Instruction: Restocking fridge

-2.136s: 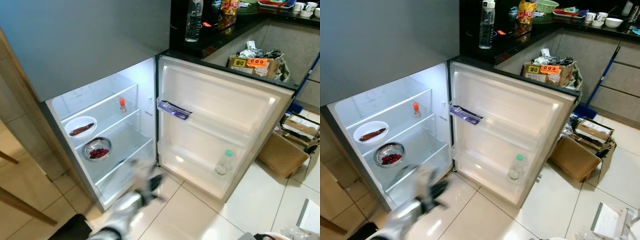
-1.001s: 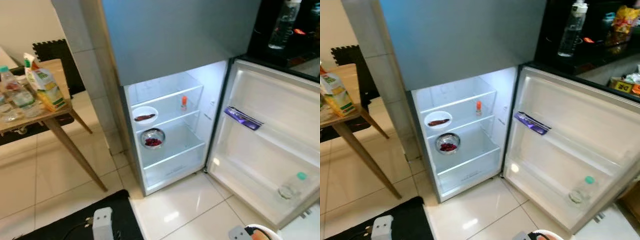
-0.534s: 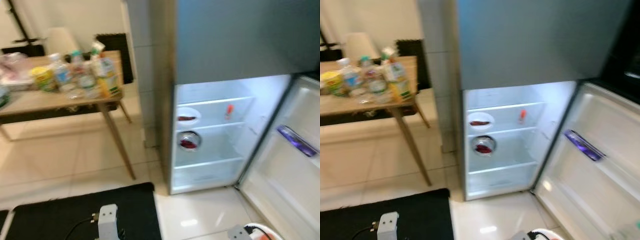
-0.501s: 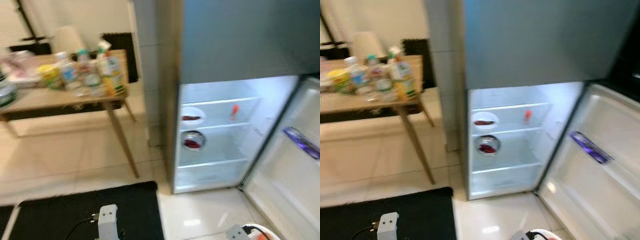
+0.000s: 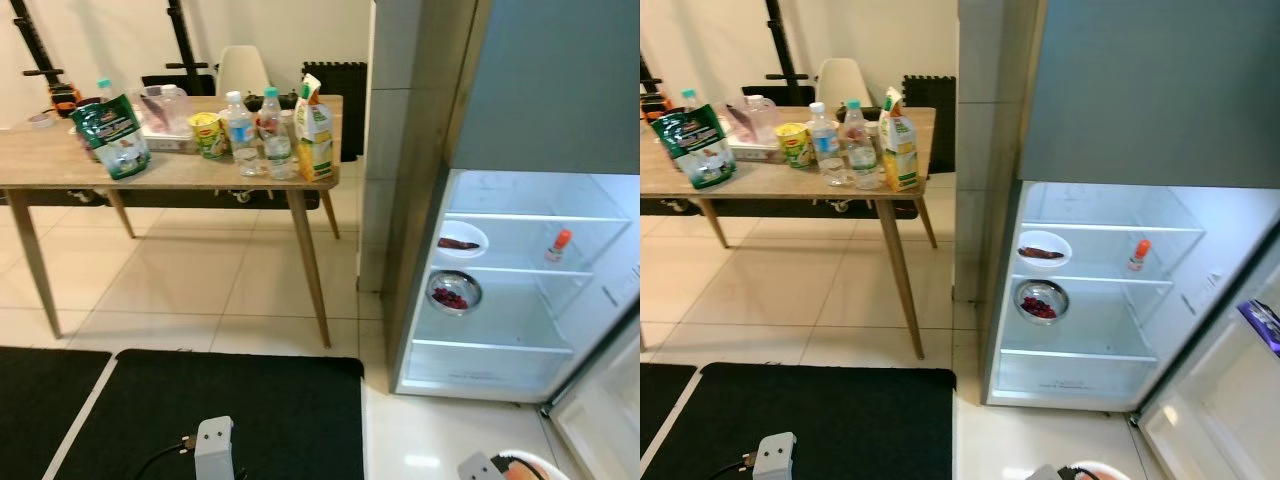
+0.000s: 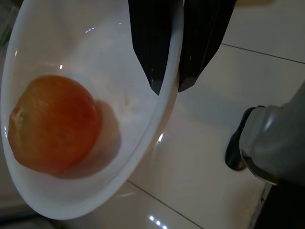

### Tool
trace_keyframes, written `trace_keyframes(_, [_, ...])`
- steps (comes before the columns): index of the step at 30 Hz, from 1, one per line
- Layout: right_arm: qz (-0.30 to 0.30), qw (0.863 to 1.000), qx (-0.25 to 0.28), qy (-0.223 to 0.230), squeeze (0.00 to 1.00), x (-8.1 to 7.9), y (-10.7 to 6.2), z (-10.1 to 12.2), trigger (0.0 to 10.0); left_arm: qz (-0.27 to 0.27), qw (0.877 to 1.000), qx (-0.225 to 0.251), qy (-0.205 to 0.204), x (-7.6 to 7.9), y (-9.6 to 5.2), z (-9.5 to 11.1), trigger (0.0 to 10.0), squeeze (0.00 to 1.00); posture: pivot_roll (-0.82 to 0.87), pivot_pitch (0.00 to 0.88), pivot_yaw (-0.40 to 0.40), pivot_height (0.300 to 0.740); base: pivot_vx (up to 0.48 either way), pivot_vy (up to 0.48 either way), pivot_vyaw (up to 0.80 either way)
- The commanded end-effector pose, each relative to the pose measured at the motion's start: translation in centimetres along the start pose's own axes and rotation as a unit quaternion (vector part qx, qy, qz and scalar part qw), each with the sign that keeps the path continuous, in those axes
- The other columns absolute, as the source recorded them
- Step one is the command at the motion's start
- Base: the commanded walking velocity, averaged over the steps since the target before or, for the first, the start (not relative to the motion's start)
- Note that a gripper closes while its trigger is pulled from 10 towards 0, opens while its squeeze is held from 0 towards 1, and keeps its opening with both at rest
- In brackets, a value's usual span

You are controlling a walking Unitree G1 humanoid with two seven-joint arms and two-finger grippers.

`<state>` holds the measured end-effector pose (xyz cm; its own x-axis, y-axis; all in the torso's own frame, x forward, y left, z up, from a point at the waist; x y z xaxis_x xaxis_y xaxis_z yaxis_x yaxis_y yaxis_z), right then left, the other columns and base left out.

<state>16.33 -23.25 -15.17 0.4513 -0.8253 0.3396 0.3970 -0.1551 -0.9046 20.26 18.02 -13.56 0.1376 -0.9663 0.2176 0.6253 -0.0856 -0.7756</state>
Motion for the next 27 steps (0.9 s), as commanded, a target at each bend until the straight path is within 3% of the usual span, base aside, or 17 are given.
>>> trace_keyframes(1, [-0.009, 1.000, 0.008, 0.000, 0.00, 0.47, 0.03, 0.53, 10.0, 0.008, 1.000, -0.008, 0.007, -0.57, -0.17, -0.38, 10.0, 0.00, -0.09, 0.000, -0.008, 0.740, 0.000, 0.000, 0.00])
trace_keyframes(27, [-0.004, 1.000, 0.011, 0.003, 0.00, 0.03, 0.03, 0.67, 10.0, 0.006, 1.000, -0.015, 0.014, -0.63, -0.27, -0.76, 10.0, 0.00, -0.09, 0.000, -0.006, 0.740, 0.301, 0.000, 0.00])
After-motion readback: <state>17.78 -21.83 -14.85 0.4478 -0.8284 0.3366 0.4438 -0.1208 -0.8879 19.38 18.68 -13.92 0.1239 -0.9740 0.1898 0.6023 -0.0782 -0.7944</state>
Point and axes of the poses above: a point about 5 cm out from each wrist's last joint towards the gripper, its own y axis pointing out of the wrist towards the gripper, its own z axis along the axis of the wrist's last joint, x = y × z, the point moved 6 cm from there along y, pointing out of the wrist towards the gripper, and after that the axes turned 1 degree about -y, right-handed, at the moved point
